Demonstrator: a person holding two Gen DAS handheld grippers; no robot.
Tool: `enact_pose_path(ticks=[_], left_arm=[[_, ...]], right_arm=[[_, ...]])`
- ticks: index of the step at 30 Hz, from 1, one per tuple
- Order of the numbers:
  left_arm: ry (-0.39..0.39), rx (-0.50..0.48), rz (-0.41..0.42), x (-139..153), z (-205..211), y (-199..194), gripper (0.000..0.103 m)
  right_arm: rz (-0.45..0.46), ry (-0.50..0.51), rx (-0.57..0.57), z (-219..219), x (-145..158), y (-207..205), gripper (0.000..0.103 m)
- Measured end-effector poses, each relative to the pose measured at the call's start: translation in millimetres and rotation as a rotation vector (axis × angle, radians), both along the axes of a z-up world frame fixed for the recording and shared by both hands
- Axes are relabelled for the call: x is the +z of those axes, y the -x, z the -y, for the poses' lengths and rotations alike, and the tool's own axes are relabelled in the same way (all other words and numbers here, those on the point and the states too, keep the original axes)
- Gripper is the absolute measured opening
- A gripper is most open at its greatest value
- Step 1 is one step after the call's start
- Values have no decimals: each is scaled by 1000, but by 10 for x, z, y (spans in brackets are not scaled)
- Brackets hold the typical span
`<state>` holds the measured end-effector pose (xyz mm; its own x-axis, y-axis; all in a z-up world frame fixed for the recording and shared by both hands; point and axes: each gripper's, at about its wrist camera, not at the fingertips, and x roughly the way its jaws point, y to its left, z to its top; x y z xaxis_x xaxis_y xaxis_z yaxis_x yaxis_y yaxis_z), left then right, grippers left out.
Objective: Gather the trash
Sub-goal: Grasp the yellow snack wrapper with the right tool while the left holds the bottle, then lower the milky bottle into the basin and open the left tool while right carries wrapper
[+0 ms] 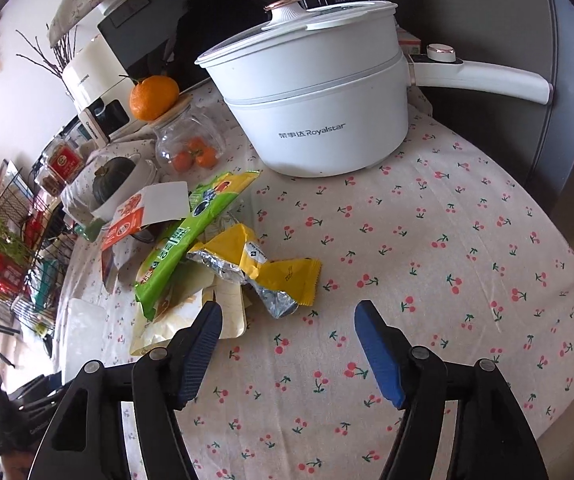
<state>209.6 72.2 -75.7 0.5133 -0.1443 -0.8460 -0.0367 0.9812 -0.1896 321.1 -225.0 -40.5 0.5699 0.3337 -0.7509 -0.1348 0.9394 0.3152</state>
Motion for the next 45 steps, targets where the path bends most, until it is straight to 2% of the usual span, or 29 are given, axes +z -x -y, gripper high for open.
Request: enact_pose_path(ticks=[5, 10, 12, 14, 18, 19, 24, 26, 33, 38, 45], left_arm=[[-48, -41, 44, 13, 70, 78, 51], [-26, -35, 73, 9, -18, 177, 51], [-14, -29, 80, 10, -37, 211, 51], [-7, -26, 84, 14, -47, 233, 51], [-7, -27, 87, 26, -15, 270, 51], [-7, -27, 86, 29, 0, 280, 51], [1, -34, 93, 82, 130, 410, 51], [10, -42, 102, 137, 205, 487, 51], [35, -104, 143, 368, 568, 802, 51], [44, -177, 161, 440, 909, 1049, 51], [96, -273, 137, 351, 1402, 1324, 51]], right_arm=[[12, 134, 107, -153, -107, -217, 71], [0, 187, 179, -408, -290, -473, 70], [-17, 194, 176, -484, -360, -577, 63], [-43, 178, 170, -517, -419, -638, 27], [-67, 152, 164, -482, -398, -572, 18], [-62, 162, 166, -464, -366, -527, 14], [-41, 156, 141, -246, -103, -207, 13], [-26, 167, 144, -155, 16, -29, 7], [12, 161, 134, 198, 355, 665, 7], [-16, 144, 108, 442, 435, 1146, 7], [-67, 90, 68, 837, 374, 1723, 7]])
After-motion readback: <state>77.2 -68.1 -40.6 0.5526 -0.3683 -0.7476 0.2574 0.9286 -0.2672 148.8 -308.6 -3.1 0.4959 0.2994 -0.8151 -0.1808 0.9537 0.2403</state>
